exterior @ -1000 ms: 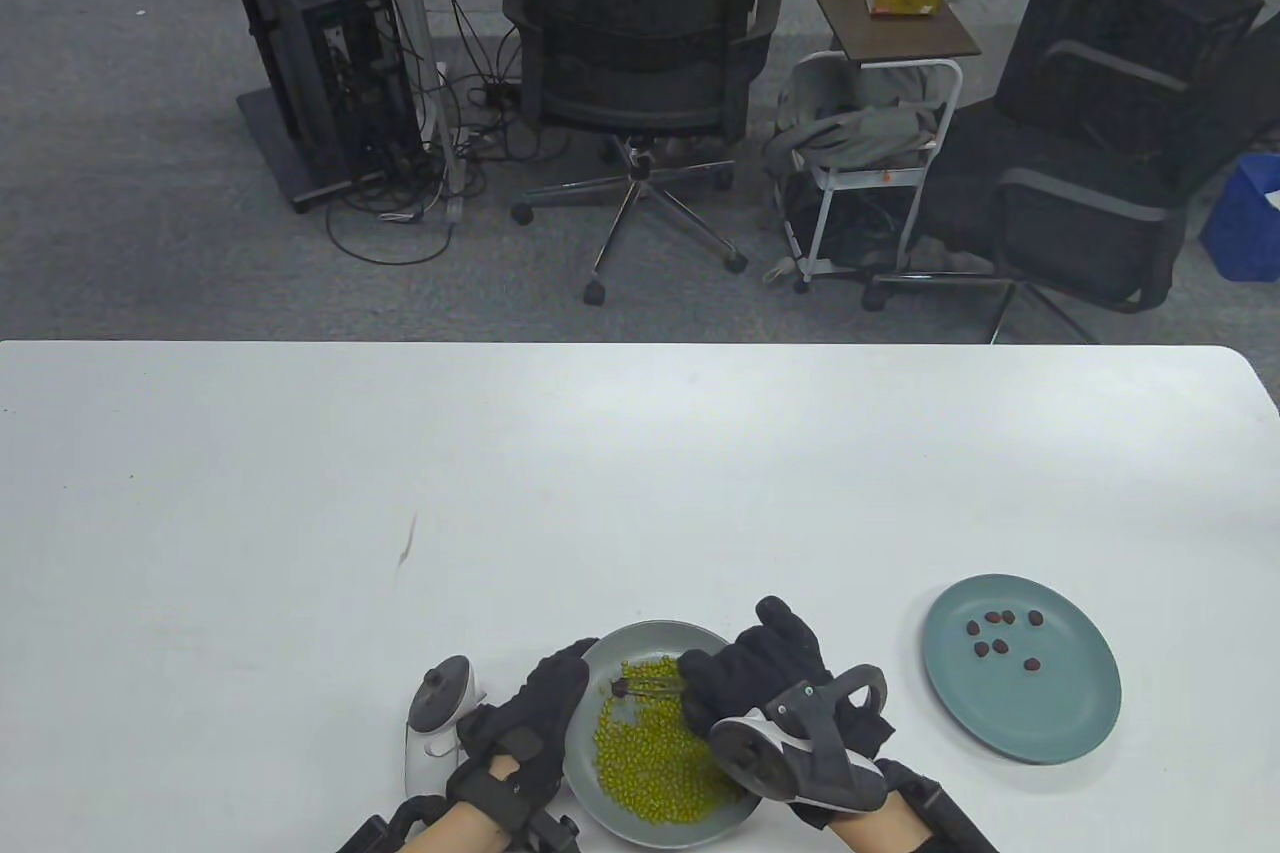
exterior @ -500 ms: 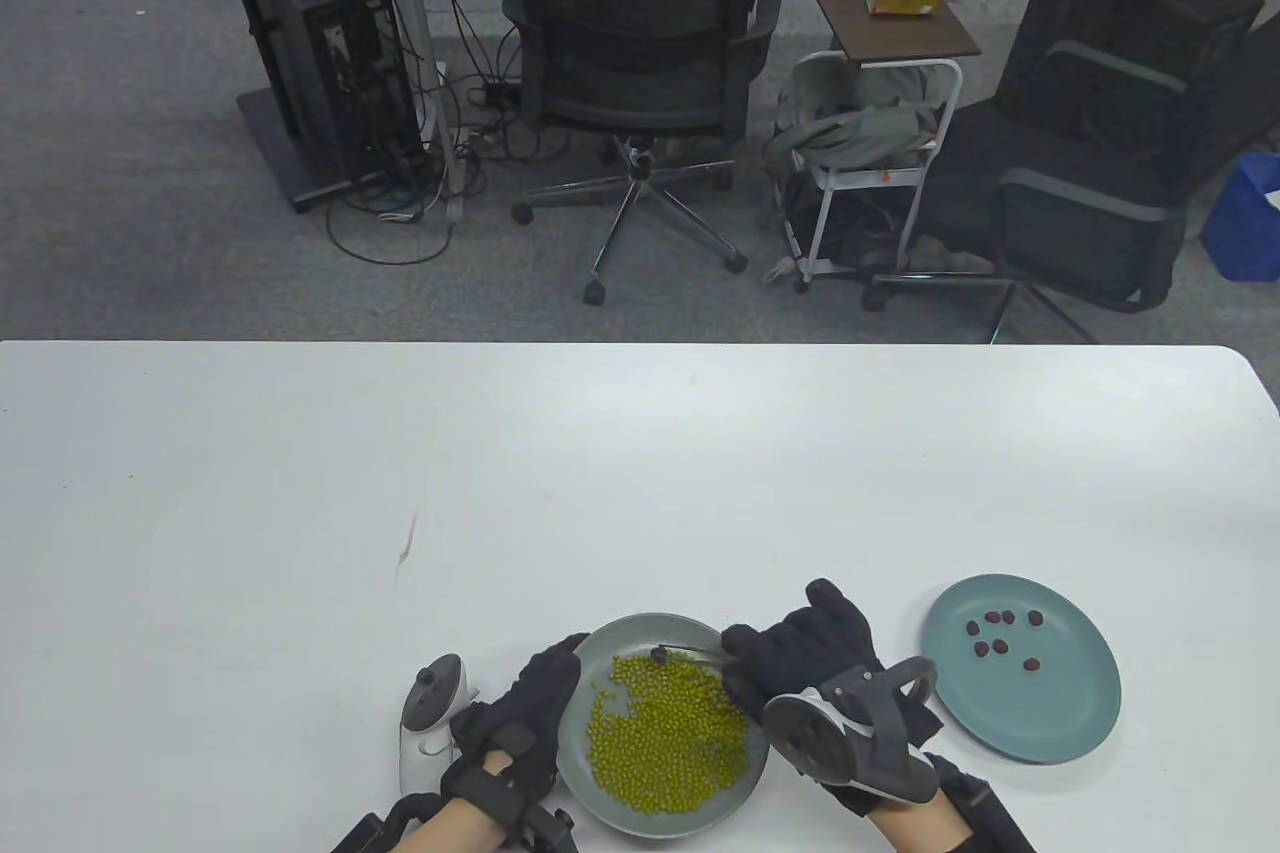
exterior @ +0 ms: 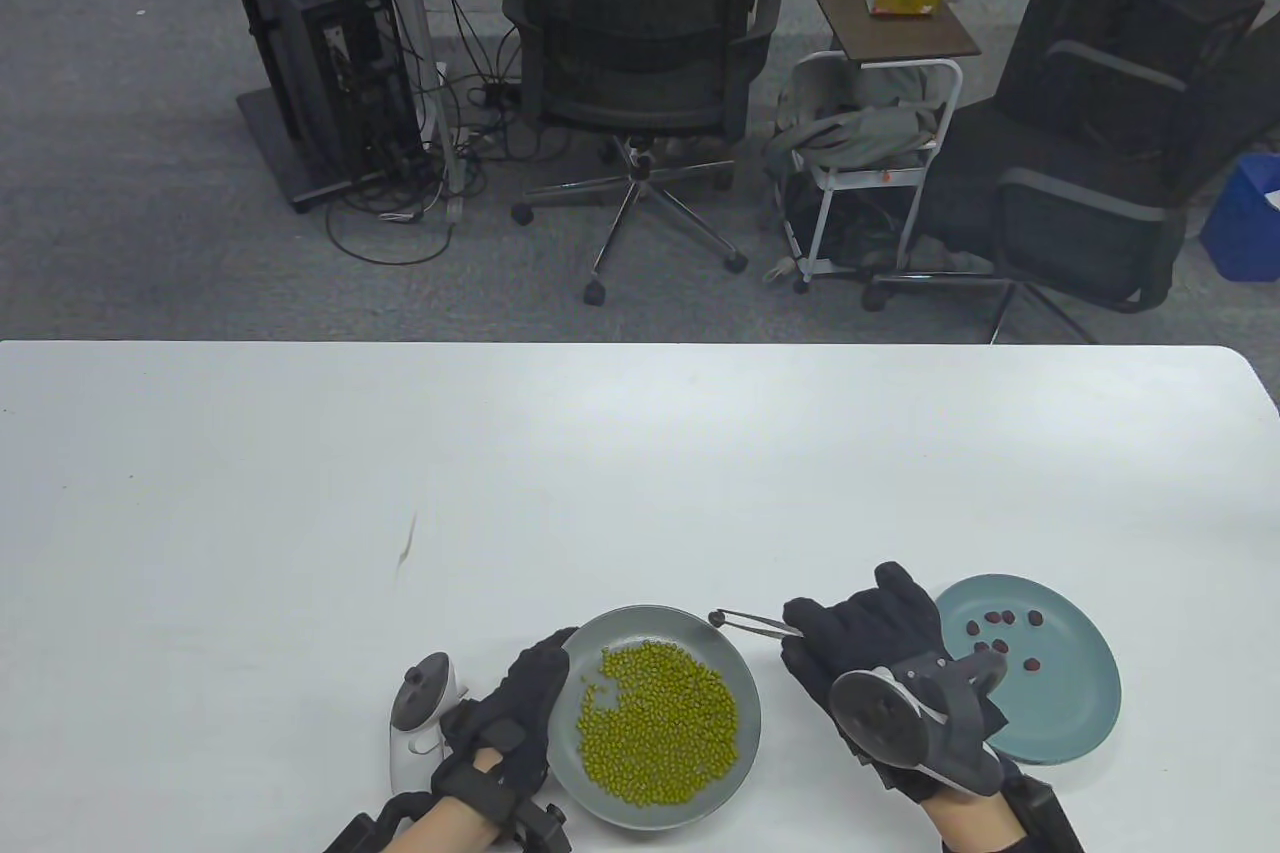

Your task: Pick cranberries with tweezers into plate

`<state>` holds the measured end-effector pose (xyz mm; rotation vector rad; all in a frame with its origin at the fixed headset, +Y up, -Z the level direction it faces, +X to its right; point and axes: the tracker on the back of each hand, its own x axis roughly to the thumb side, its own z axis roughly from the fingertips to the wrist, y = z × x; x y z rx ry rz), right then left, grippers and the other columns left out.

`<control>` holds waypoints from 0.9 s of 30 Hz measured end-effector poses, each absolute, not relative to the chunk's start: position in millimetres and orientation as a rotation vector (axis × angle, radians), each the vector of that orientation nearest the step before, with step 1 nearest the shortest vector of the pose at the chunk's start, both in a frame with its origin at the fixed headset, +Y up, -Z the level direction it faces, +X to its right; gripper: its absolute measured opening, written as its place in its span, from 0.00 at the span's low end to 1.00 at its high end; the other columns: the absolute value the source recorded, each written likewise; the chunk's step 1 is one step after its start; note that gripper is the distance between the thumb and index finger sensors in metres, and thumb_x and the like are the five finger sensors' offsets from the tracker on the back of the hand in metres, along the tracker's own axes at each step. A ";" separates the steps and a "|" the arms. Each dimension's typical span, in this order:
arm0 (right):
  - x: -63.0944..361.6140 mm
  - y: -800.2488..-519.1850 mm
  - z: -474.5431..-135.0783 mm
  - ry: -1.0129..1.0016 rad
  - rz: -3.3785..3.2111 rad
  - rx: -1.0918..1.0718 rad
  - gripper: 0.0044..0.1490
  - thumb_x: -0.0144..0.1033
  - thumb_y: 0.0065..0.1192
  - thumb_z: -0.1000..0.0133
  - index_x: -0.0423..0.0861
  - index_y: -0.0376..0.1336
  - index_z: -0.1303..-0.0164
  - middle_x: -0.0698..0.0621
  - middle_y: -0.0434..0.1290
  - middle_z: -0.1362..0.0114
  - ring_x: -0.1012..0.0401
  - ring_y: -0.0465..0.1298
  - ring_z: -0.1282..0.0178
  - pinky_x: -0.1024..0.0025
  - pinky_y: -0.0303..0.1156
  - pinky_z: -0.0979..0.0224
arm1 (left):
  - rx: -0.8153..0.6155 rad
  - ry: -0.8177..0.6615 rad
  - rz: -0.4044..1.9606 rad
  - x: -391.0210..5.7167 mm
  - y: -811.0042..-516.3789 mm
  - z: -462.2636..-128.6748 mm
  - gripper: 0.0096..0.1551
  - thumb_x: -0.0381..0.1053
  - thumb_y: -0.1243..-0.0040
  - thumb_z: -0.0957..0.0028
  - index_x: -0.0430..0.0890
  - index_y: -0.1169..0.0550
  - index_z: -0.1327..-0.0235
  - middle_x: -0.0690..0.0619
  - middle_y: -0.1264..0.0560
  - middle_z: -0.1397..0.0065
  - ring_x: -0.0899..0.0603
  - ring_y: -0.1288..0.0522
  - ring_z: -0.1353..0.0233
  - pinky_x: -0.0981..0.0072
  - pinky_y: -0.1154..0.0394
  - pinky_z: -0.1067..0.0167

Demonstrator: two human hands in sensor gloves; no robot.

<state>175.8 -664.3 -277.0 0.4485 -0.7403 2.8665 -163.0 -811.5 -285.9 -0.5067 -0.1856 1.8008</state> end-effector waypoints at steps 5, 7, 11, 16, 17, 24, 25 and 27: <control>199.0 -661.2 -285.5 -0.738 2.877 0.347 0.29 0.59 0.62 0.58 0.57 0.74 0.51 0.66 0.79 0.61 0.63 0.78 0.48 0.52 0.57 0.20 | -0.500 -0.181 1.805 -165.6 -811.2 -286.5 0.35 0.63 0.54 0.44 0.49 0.43 0.28 0.48 0.29 0.34 0.42 0.13 0.60 0.63 0.16 0.69; 210.9 -659.7 -289.5 -0.739 2.883 0.292 0.29 0.59 0.62 0.58 0.57 0.74 0.52 0.66 0.79 0.61 0.64 0.78 0.48 0.52 0.56 0.20 | -0.501 -0.180 1.805 -165.8 -811.3 -286.4 0.35 0.63 0.54 0.44 0.49 0.43 0.28 0.48 0.29 0.34 0.42 0.13 0.60 0.63 0.16 0.69; 237.3 -657.2 -297.5 -0.743 2.872 0.173 0.29 0.59 0.62 0.58 0.57 0.74 0.52 0.66 0.79 0.61 0.63 0.78 0.48 0.52 0.56 0.20 | -0.502 -0.179 1.807 -166.1 -810.6 -285.8 0.35 0.63 0.54 0.44 0.49 0.43 0.28 0.48 0.29 0.34 0.42 0.13 0.60 0.63 0.16 0.69; 295.5 -658.9 -311.4 -0.686 2.840 -0.110 0.29 0.59 0.62 0.58 0.57 0.74 0.51 0.66 0.79 0.61 0.63 0.78 0.48 0.52 0.56 0.20 | -0.493 -0.183 1.816 -167.9 -808.6 -286.4 0.35 0.63 0.54 0.44 0.49 0.43 0.28 0.48 0.29 0.34 0.42 0.13 0.60 0.63 0.16 0.69; 304.2 -660.5 -313.0 -0.677 2.832 -0.149 0.29 0.59 0.62 0.58 0.57 0.74 0.51 0.66 0.79 0.61 0.64 0.78 0.48 0.52 0.56 0.19 | -0.492 -0.182 1.817 -168.2 -808.6 -286.4 0.35 0.63 0.54 0.44 0.49 0.43 0.28 0.48 0.29 0.34 0.42 0.13 0.60 0.63 0.16 0.69; 374.7 -678.2 -322.9 -0.463 2.775 -0.486 0.29 0.59 0.64 0.58 0.56 0.75 0.52 0.65 0.79 0.62 0.63 0.79 0.49 0.51 0.57 0.20 | -0.480 -0.183 1.821 -170.0 -807.6 -286.9 0.35 0.63 0.54 0.44 0.49 0.43 0.28 0.48 0.29 0.34 0.42 0.13 0.60 0.63 0.16 0.69; 385.2 -680.7 -322.4 -0.413 2.778 -0.577 0.29 0.59 0.64 0.58 0.56 0.75 0.53 0.65 0.79 0.62 0.63 0.79 0.49 0.52 0.57 0.20 | -0.478 -0.180 1.822 -170.6 -807.9 -287.1 0.35 0.63 0.54 0.44 0.49 0.43 0.28 0.48 0.29 0.34 0.42 0.13 0.60 0.63 0.16 0.69; 398.1 -684.5 -322.4 -0.403 2.762 -0.640 0.29 0.59 0.65 0.59 0.55 0.75 0.53 0.65 0.80 0.62 0.63 0.79 0.50 0.51 0.58 0.21 | -0.477 -0.176 1.820 -171.3 -808.5 -287.3 0.35 0.63 0.54 0.44 0.49 0.43 0.28 0.48 0.29 0.34 0.41 0.14 0.60 0.62 0.16 0.69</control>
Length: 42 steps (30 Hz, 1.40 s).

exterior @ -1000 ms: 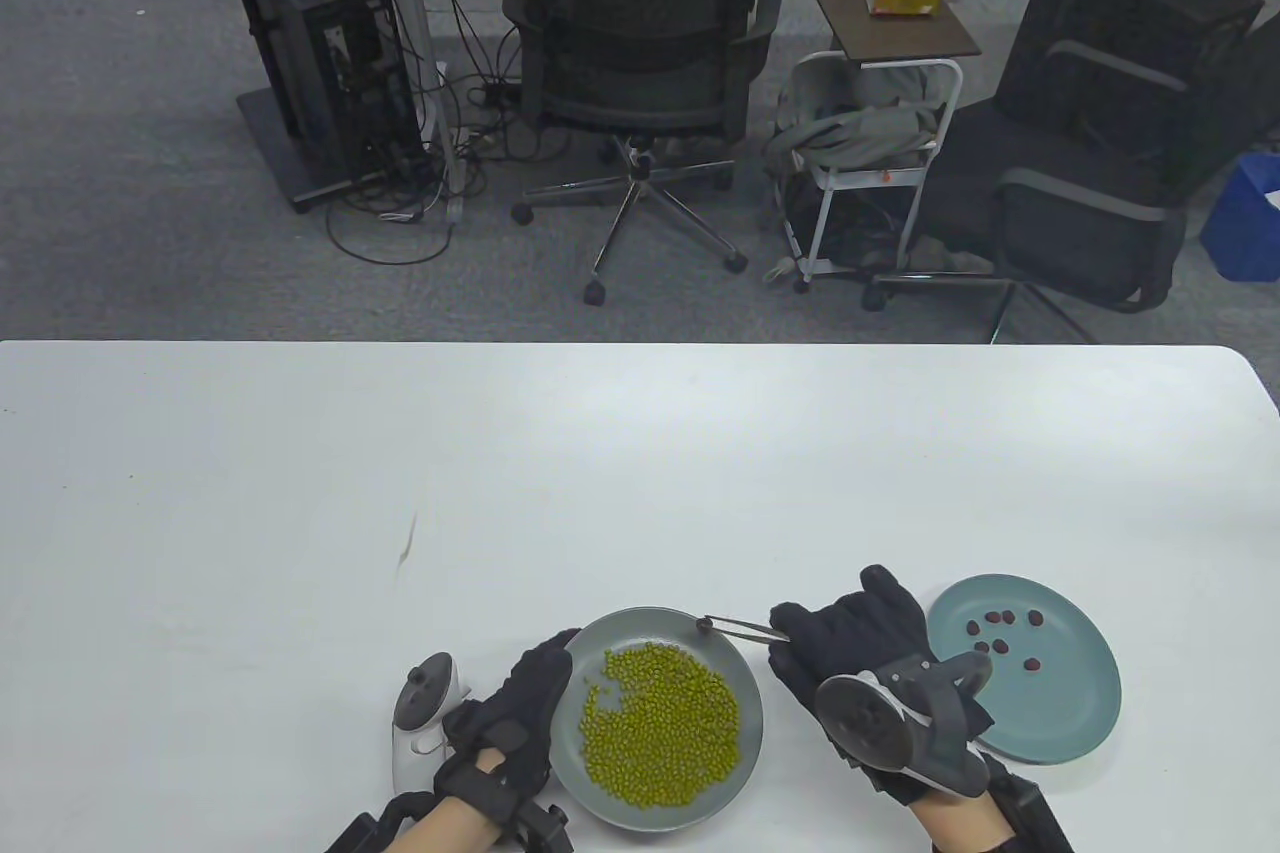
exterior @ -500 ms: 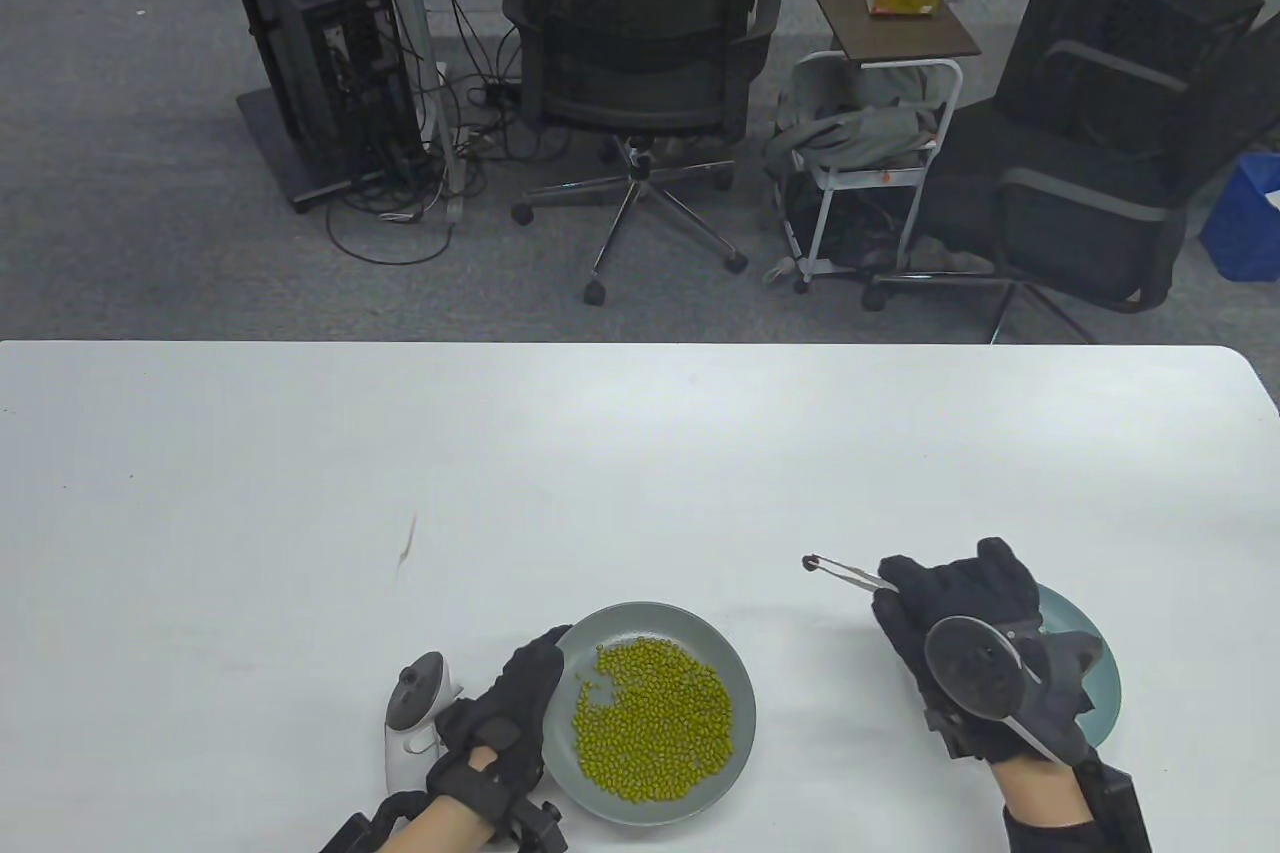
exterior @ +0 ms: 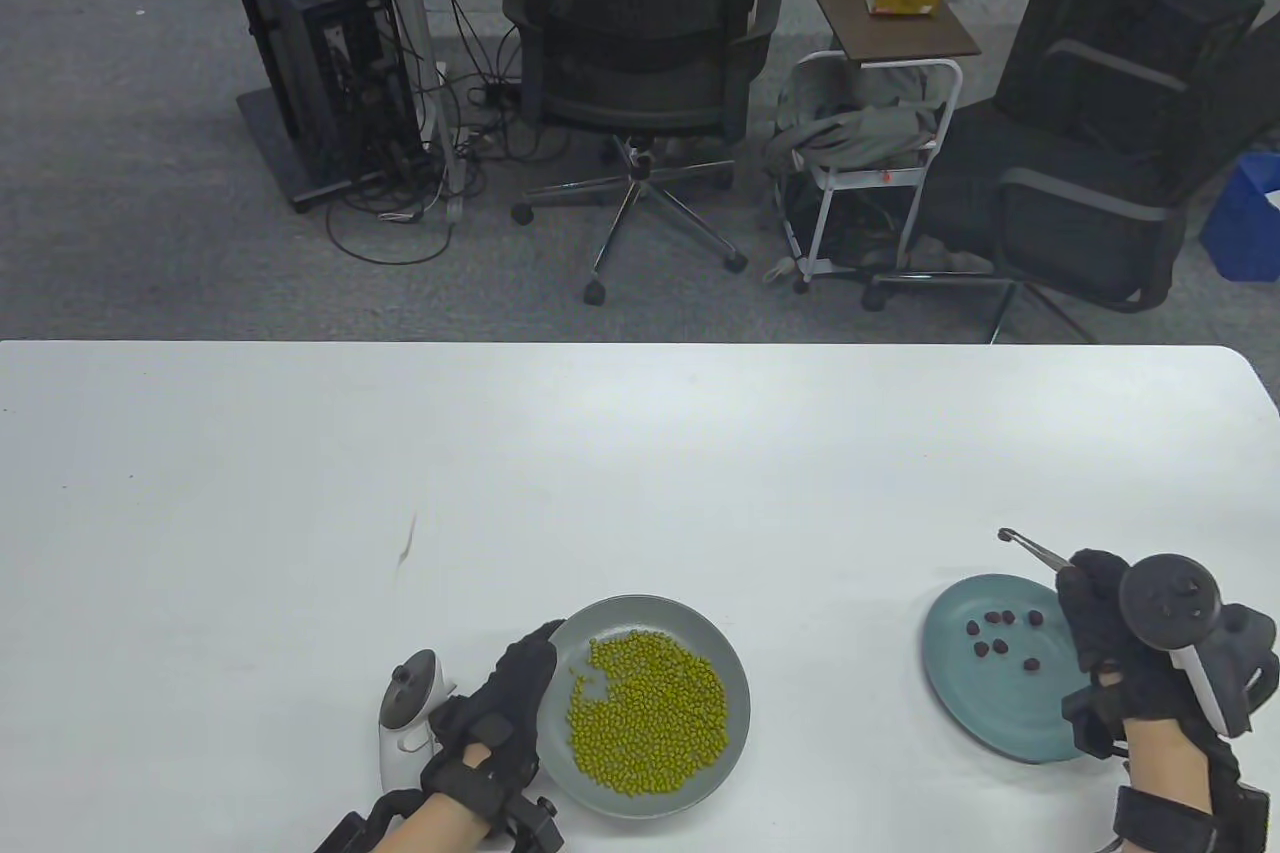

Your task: Pick cranberries with tweezers into plate

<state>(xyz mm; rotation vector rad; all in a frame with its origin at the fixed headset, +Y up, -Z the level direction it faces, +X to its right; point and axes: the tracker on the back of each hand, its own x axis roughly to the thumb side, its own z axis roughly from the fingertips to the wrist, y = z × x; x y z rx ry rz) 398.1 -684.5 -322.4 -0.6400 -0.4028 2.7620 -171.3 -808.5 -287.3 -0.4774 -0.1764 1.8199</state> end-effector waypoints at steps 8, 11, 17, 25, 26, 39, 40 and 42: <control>434.0 -715.2 -325.6 0.022 2.773 -0.850 0.29 0.59 0.67 0.60 0.55 0.77 0.56 0.65 0.81 0.64 0.63 0.80 0.51 0.52 0.60 0.22 | -0.475 -0.178 1.819 -171.4 -808.4 -287.1 0.35 0.63 0.54 0.44 0.49 0.43 0.28 0.48 0.29 0.34 0.42 0.14 0.60 0.62 0.16 0.69; 438.8 -718.6 -324.3 0.090 2.752 -0.886 0.29 0.59 0.67 0.60 0.55 0.77 0.56 0.65 0.81 0.65 0.63 0.81 0.52 0.51 0.61 0.23 | -0.472 -0.183 1.823 -171.6 -807.7 -286.9 0.35 0.63 0.54 0.43 0.49 0.43 0.28 0.48 0.29 0.34 0.42 0.13 0.60 0.63 0.16 0.69; 441.9 -725.6 -324.7 0.253 2.783 -0.947 0.29 0.60 0.67 0.63 0.56 0.78 0.58 0.66 0.82 0.66 0.63 0.82 0.53 0.52 0.63 0.25 | -0.470 -0.185 1.825 -172.0 -807.7 -287.2 0.35 0.63 0.54 0.44 0.49 0.43 0.28 0.48 0.29 0.34 0.42 0.14 0.60 0.62 0.16 0.69; 423.9 -700.3 -323.4 -0.119 2.675 -0.810 0.30 0.60 0.63 0.59 0.55 0.74 0.52 0.65 0.80 0.62 0.62 0.80 0.49 0.51 0.59 0.22 | -0.465 -0.186 1.829 -173.0 -806.8 -287.5 0.35 0.63 0.54 0.44 0.49 0.43 0.28 0.48 0.29 0.34 0.42 0.13 0.60 0.63 0.16 0.69; 412.5 -694.7 -323.3 -0.212 2.662 -0.742 0.30 0.60 0.63 0.58 0.56 0.74 0.51 0.66 0.79 0.61 0.62 0.79 0.48 0.51 0.58 0.22 | -0.463 -0.186 1.830 -173.5 -806.6 -287.8 0.35 0.63 0.54 0.44 0.49 0.43 0.28 0.48 0.29 0.34 0.42 0.13 0.60 0.62 0.16 0.69; 221.6 -694.8 -313.4 -0.390 2.570 0.169 0.31 0.58 0.56 0.55 0.60 0.65 0.41 0.68 0.76 0.52 0.64 0.77 0.42 0.52 0.55 0.19 | -0.447 -0.173 1.824 -176.7 -806.6 -289.4 0.35 0.63 0.54 0.44 0.49 0.43 0.28 0.48 0.29 0.34 0.42 0.13 0.60 0.62 0.16 0.69; 211.8 -698.4 -310.8 -0.372 2.577 0.204 0.31 0.57 0.56 0.55 0.60 0.65 0.41 0.68 0.75 0.52 0.63 0.76 0.41 0.52 0.54 0.18 | -0.445 -0.170 1.820 -176.8 -806.9 -289.5 0.35 0.63 0.54 0.44 0.49 0.43 0.28 0.48 0.29 0.34 0.42 0.13 0.60 0.63 0.16 0.69; 199.1 -703.1 -306.8 -0.345 2.598 0.256 0.31 0.57 0.56 0.55 0.60 0.64 0.40 0.68 0.75 0.51 0.63 0.76 0.41 0.52 0.54 0.18 | -0.443 -0.168 1.816 -177.0 -807.8 -289.6 0.35 0.63 0.54 0.44 0.49 0.43 0.28 0.48 0.29 0.34 0.42 0.14 0.60 0.63 0.16 0.69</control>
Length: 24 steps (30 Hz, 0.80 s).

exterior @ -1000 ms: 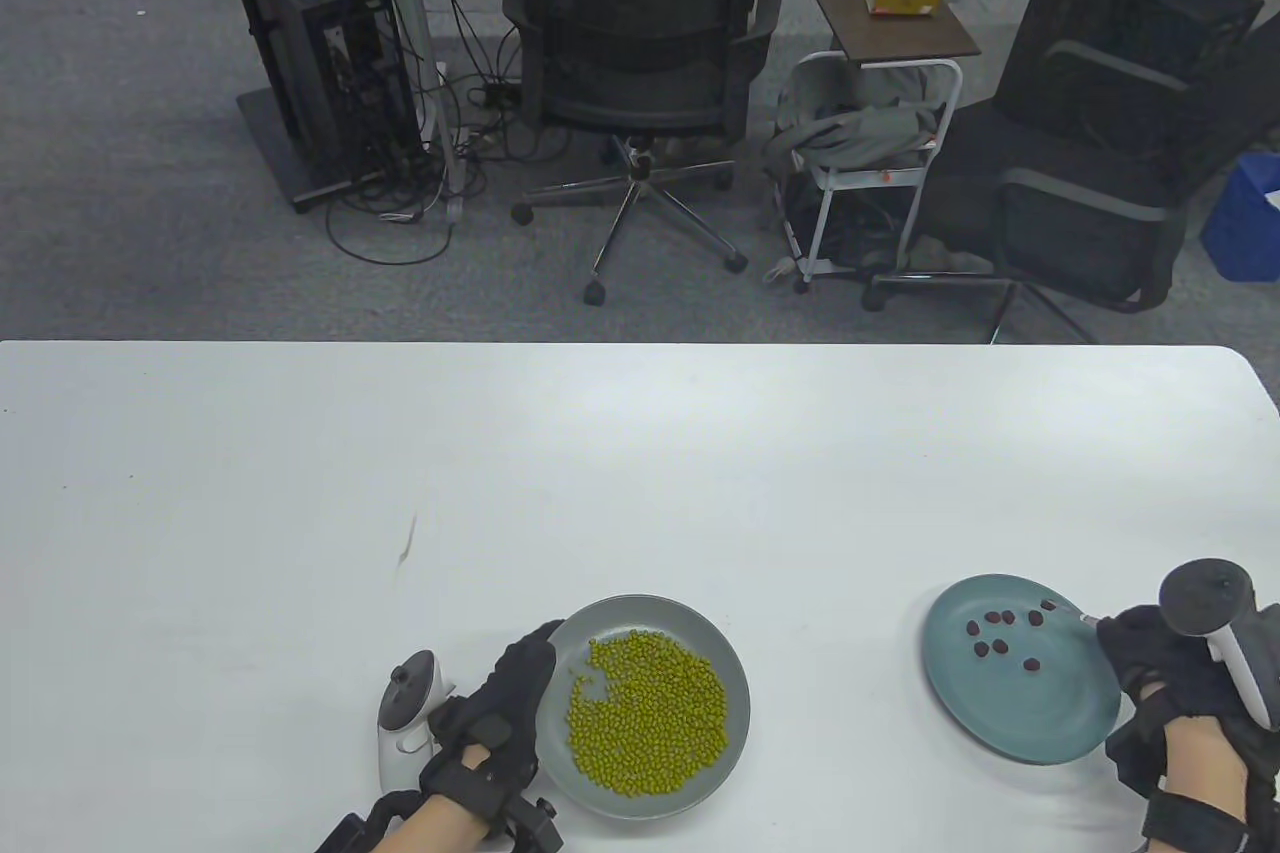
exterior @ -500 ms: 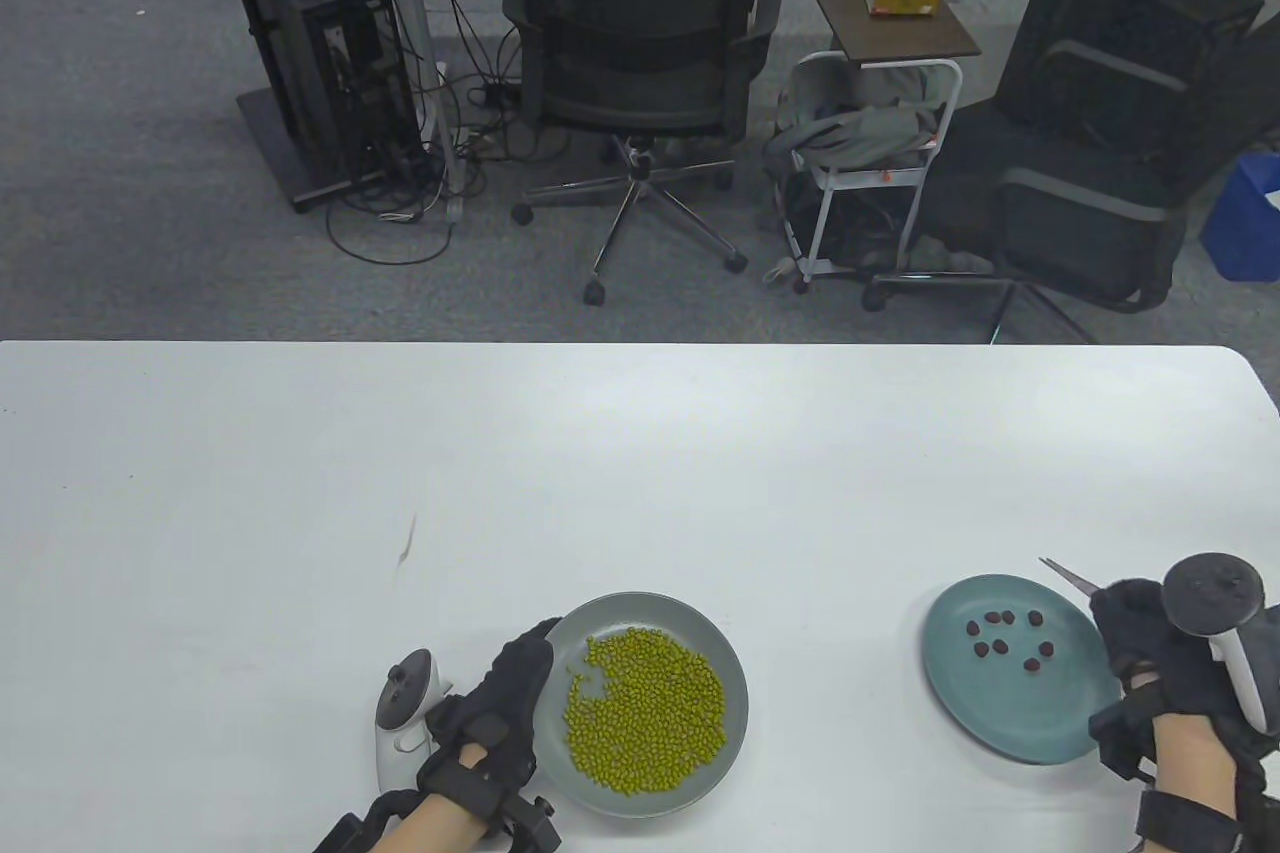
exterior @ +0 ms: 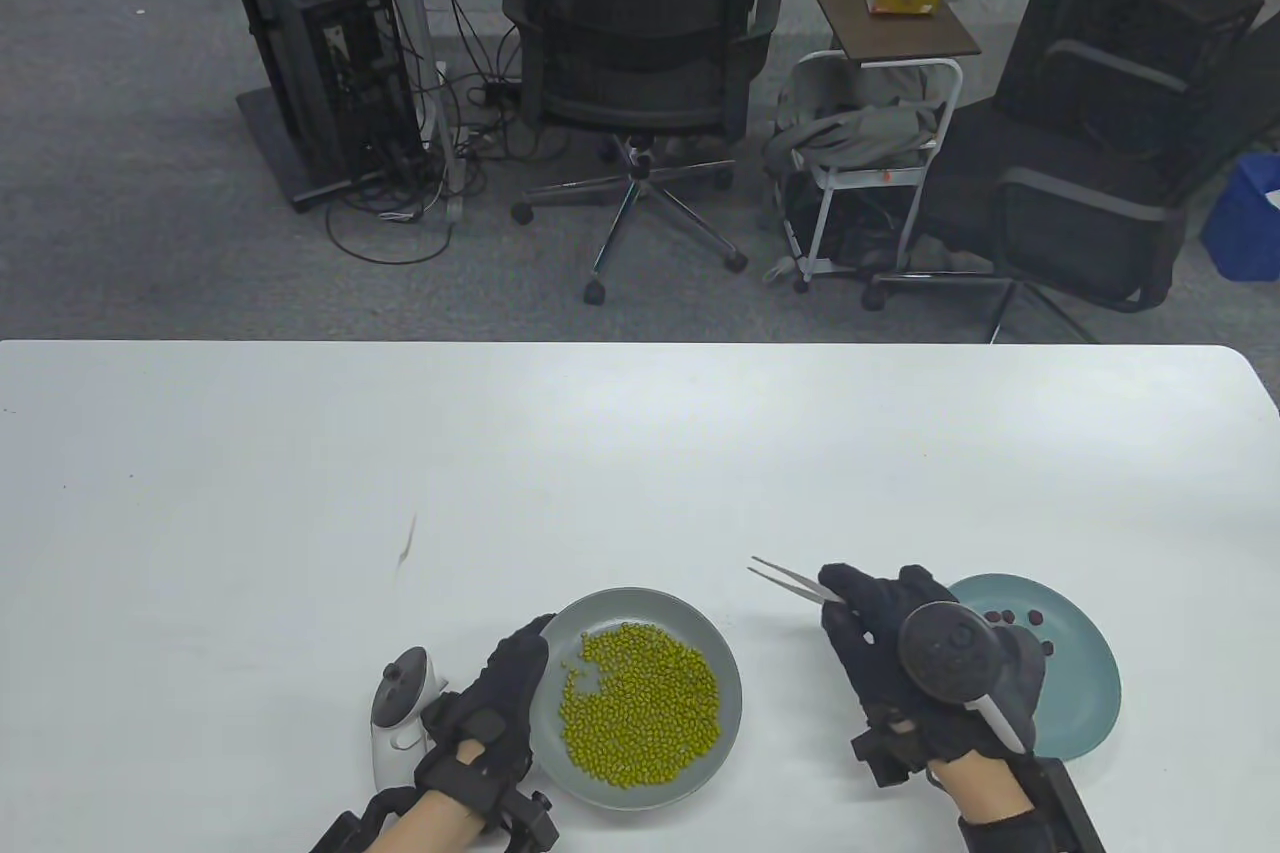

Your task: Pick cranberries with tweezers into plate

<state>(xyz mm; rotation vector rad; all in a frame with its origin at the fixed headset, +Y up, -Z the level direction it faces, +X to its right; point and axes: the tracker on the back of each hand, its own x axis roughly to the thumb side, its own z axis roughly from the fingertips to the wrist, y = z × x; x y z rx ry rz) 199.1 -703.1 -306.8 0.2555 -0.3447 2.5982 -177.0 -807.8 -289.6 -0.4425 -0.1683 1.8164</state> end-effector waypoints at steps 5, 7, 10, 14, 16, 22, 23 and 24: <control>188.9 -704.9 -302.1 -0.425 2.641 0.308 0.31 0.56 0.56 0.55 0.59 0.65 0.41 0.68 0.76 0.52 0.64 0.77 0.42 0.52 0.56 0.19 | -0.435 -0.174 1.805 -178.3 -807.0 -290.6 0.35 0.63 0.54 0.44 0.49 0.43 0.28 0.48 0.29 0.34 0.42 0.14 0.60 0.62 0.16 0.69; 188.4 -706.6 -302.4 -0.395 2.651 0.307 0.31 0.56 0.57 0.55 0.59 0.65 0.41 0.69 0.77 0.52 0.64 0.78 0.42 0.53 0.56 0.19 | -0.434 -0.171 1.814 -179.5 -806.7 -291.0 0.35 0.63 0.54 0.44 0.49 0.43 0.28 0.48 0.29 0.34 0.42 0.14 0.60 0.62 0.16 0.69; 188.4 -705.5 -302.4 -0.399 2.649 0.308 0.31 0.57 0.58 0.55 0.59 0.65 0.41 0.69 0.78 0.52 0.64 0.78 0.42 0.53 0.57 0.19 | -0.425 -0.163 1.816 -182.4 -805.9 -292.6 0.35 0.63 0.53 0.43 0.49 0.43 0.28 0.48 0.29 0.34 0.41 0.13 0.60 0.62 0.16 0.69; 188.2 -706.4 -302.4 -0.391 2.656 0.312 0.31 0.57 0.58 0.55 0.59 0.66 0.41 0.68 0.78 0.51 0.63 0.79 0.41 0.53 0.57 0.19 | -0.363 -0.090 1.792 -200.3 -801.3 -301.7 0.34 0.60 0.53 0.44 0.47 0.42 0.29 0.46 0.28 0.35 0.40 0.13 0.60 0.60 0.15 0.69; 187.5 -707.8 -302.1 -0.406 2.674 0.319 0.32 0.57 0.58 0.55 0.58 0.66 0.41 0.68 0.78 0.51 0.63 0.79 0.41 0.53 0.57 0.19 | -0.295 -0.048 1.735 -220.0 -796.6 -310.2 0.33 0.59 0.53 0.43 0.46 0.42 0.29 0.45 0.28 0.36 0.40 0.12 0.59 0.59 0.14 0.68; 185.2 -711.9 -304.1 -0.383 2.718 0.338 0.31 0.57 0.59 0.56 0.58 0.66 0.42 0.68 0.79 0.52 0.63 0.79 0.41 0.53 0.57 0.19 | -0.167 0.215 1.570 -305.0 -790.4 -328.6 0.33 0.56 0.53 0.43 0.45 0.43 0.29 0.46 0.27 0.36 0.42 0.09 0.57 0.59 0.11 0.66; 184.7 -712.3 -304.2 -0.379 2.729 0.341 0.31 0.57 0.59 0.56 0.58 0.66 0.42 0.68 0.79 0.52 0.63 0.79 0.41 0.53 0.57 0.19 | -0.161 0.238 1.565 -314.3 -791.9 -328.9 0.33 0.56 0.53 0.43 0.45 0.44 0.28 0.46 0.27 0.35 0.42 0.10 0.56 0.60 0.11 0.65; 184.3 -713.0 -304.0 -0.383 2.738 0.349 0.31 0.57 0.59 0.56 0.58 0.66 0.42 0.68 0.79 0.52 0.63 0.79 0.41 0.53 0.57 0.19 | -0.145 0.284 1.566 -325.9 -794.0 -329.2 0.33 0.56 0.53 0.43 0.46 0.45 0.28 0.46 0.28 0.34 0.41 0.10 0.55 0.58 0.11 0.64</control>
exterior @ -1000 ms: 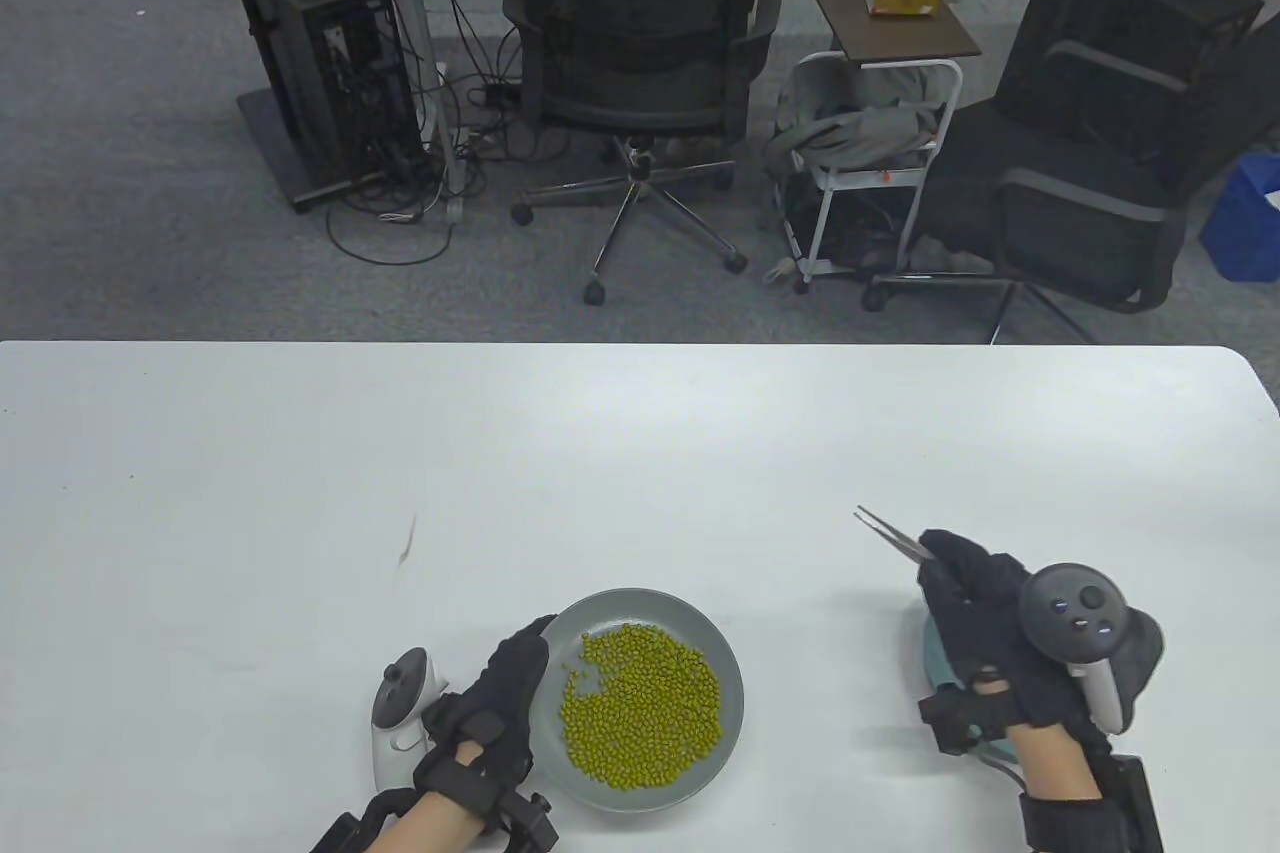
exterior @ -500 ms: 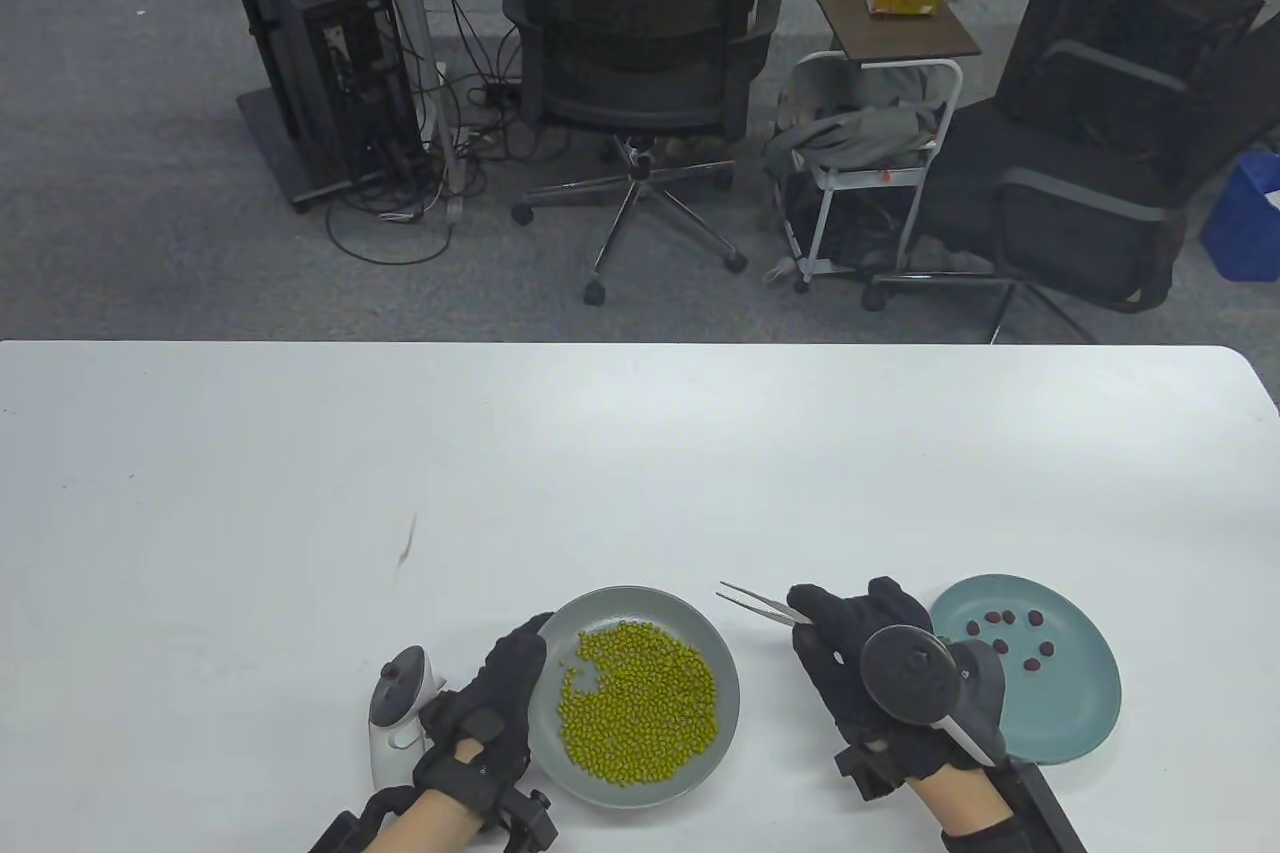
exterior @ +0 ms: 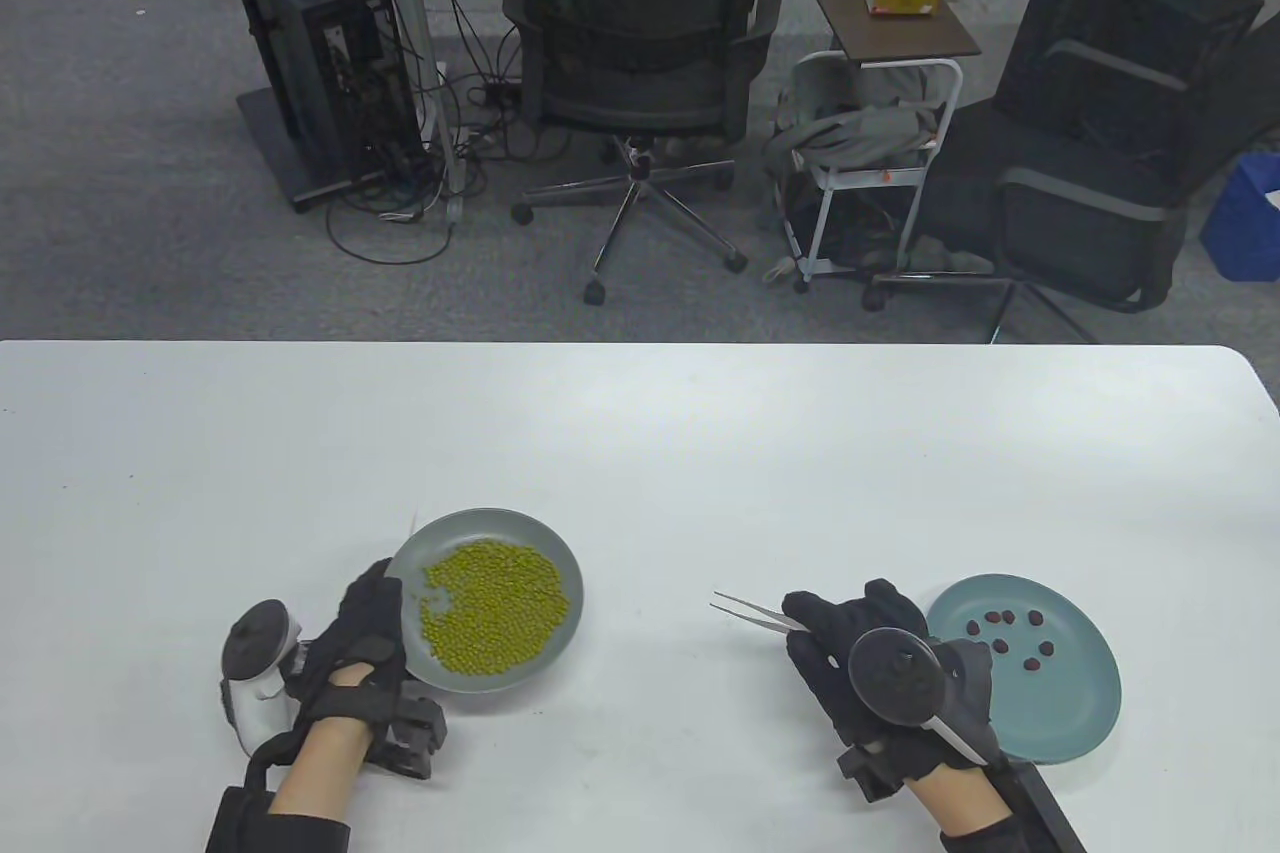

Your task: Pick cranberries with tweezers into plate

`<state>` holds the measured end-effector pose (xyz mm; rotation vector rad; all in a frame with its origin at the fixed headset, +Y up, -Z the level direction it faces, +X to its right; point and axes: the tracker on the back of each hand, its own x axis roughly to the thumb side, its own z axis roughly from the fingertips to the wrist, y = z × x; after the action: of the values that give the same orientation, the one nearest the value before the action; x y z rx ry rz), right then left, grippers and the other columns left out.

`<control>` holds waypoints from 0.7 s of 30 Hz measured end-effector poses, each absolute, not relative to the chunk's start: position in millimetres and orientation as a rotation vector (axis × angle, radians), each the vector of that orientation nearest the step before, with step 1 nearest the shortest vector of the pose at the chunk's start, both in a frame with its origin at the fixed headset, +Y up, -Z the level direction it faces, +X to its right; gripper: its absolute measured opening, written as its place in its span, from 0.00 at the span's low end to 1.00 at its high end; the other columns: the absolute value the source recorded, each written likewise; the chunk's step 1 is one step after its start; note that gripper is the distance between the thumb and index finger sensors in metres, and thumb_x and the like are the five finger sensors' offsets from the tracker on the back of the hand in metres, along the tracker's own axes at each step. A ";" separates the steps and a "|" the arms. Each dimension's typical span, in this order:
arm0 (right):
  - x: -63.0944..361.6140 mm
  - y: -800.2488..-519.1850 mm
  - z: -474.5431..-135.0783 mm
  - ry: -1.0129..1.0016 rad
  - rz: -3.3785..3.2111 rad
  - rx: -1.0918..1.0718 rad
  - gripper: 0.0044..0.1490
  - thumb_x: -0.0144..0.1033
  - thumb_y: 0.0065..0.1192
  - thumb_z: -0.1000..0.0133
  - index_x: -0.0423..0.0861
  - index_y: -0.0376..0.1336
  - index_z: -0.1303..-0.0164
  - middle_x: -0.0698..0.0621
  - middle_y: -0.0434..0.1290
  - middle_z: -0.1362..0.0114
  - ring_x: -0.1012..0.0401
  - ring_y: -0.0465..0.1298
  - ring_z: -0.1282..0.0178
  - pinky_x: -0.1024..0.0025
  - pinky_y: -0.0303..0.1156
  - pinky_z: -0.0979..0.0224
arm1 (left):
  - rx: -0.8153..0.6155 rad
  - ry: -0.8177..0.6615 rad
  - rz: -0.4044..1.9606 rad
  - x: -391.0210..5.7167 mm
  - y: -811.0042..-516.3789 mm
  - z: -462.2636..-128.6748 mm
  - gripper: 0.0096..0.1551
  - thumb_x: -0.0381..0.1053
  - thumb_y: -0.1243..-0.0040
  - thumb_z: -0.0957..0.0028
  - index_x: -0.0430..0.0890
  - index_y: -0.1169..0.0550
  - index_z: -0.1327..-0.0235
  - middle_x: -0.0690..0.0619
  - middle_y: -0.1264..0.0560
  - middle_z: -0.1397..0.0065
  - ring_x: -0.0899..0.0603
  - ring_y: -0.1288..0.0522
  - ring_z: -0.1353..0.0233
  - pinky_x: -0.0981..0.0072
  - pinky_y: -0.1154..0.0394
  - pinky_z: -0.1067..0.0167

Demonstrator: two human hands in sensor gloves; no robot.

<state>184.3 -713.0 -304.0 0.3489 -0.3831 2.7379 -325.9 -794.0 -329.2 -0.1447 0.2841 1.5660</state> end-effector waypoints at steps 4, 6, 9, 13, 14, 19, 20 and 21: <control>182.3 -713.5 -302.9 -0.386 2.749 0.364 0.31 0.57 0.60 0.56 0.58 0.67 0.43 0.68 0.79 0.52 0.63 0.79 0.41 0.53 0.57 0.19 | -0.125 0.387 1.511 -347.9 -799.4 -329.9 0.34 0.54 0.53 0.44 0.47 0.47 0.28 0.47 0.31 0.32 0.39 0.12 0.51 0.56 0.12 0.59; 181.2 -712.9 -302.2 -0.394 2.755 0.371 0.31 0.57 0.60 0.56 0.58 0.67 0.43 0.68 0.79 0.52 0.63 0.79 0.41 0.53 0.57 0.19 | -0.144 0.424 1.499 -353.2 -802.5 -330.0 0.34 0.54 0.54 0.44 0.47 0.47 0.28 0.47 0.32 0.31 0.38 0.13 0.49 0.56 0.13 0.58; 180.1 -712.7 -301.5 -0.399 2.763 0.381 0.31 0.57 0.60 0.56 0.58 0.67 0.43 0.68 0.79 0.52 0.63 0.79 0.41 0.53 0.57 0.19 | -0.194 0.463 1.466 -357.7 -810.4 -330.9 0.34 0.54 0.54 0.43 0.47 0.48 0.27 0.46 0.33 0.30 0.37 0.13 0.48 0.56 0.13 0.57; 179.4 -712.3 -301.2 -0.390 2.769 0.384 0.31 0.58 0.60 0.56 0.58 0.68 0.43 0.68 0.79 0.53 0.63 0.79 0.41 0.53 0.57 0.19 | -0.195 0.504 1.499 -362.4 -816.7 -331.4 0.35 0.53 0.54 0.43 0.46 0.49 0.27 0.44 0.33 0.31 0.36 0.15 0.47 0.56 0.14 0.55; 179.4 -712.4 -301.3 -0.387 2.771 0.383 0.31 0.58 0.60 0.56 0.58 0.68 0.43 0.68 0.79 0.53 0.62 0.79 0.41 0.53 0.57 0.19 | -0.193 0.502 1.492 -363.1 -816.1 -331.6 0.35 0.53 0.54 0.43 0.46 0.49 0.27 0.44 0.33 0.31 0.35 0.16 0.46 0.55 0.15 0.53; 178.9 -711.7 -301.4 -0.380 2.776 0.381 0.31 0.58 0.60 0.56 0.58 0.68 0.43 0.68 0.79 0.53 0.62 0.79 0.41 0.53 0.57 0.19 | -0.113 0.522 1.086 -368.7 -796.3 -329.4 0.36 0.53 0.52 0.44 0.49 0.48 0.26 0.46 0.35 0.29 0.37 0.24 0.40 0.54 0.24 0.46; 178.8 -711.6 -301.5 -0.378 2.778 0.382 0.31 0.58 0.60 0.56 0.58 0.68 0.43 0.68 0.79 0.53 0.62 0.79 0.41 0.53 0.57 0.19 | -0.102 0.516 1.010 -368.3 -793.0 -329.0 0.36 0.54 0.51 0.44 0.49 0.48 0.26 0.46 0.36 0.29 0.37 0.25 0.39 0.54 0.24 0.45; 178.7 -711.4 -301.4 -0.378 2.779 0.383 0.31 0.58 0.60 0.56 0.58 0.68 0.43 0.68 0.79 0.53 0.62 0.79 0.41 0.53 0.57 0.19 | -0.102 0.516 0.943 -367.2 -790.1 -328.7 0.37 0.55 0.50 0.45 0.49 0.48 0.26 0.46 0.37 0.28 0.37 0.27 0.37 0.53 0.26 0.43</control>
<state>178.7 -711.4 -301.4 0.3826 -0.3780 2.7786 -367.2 -790.1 -328.7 -0.1015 0.5163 0.9426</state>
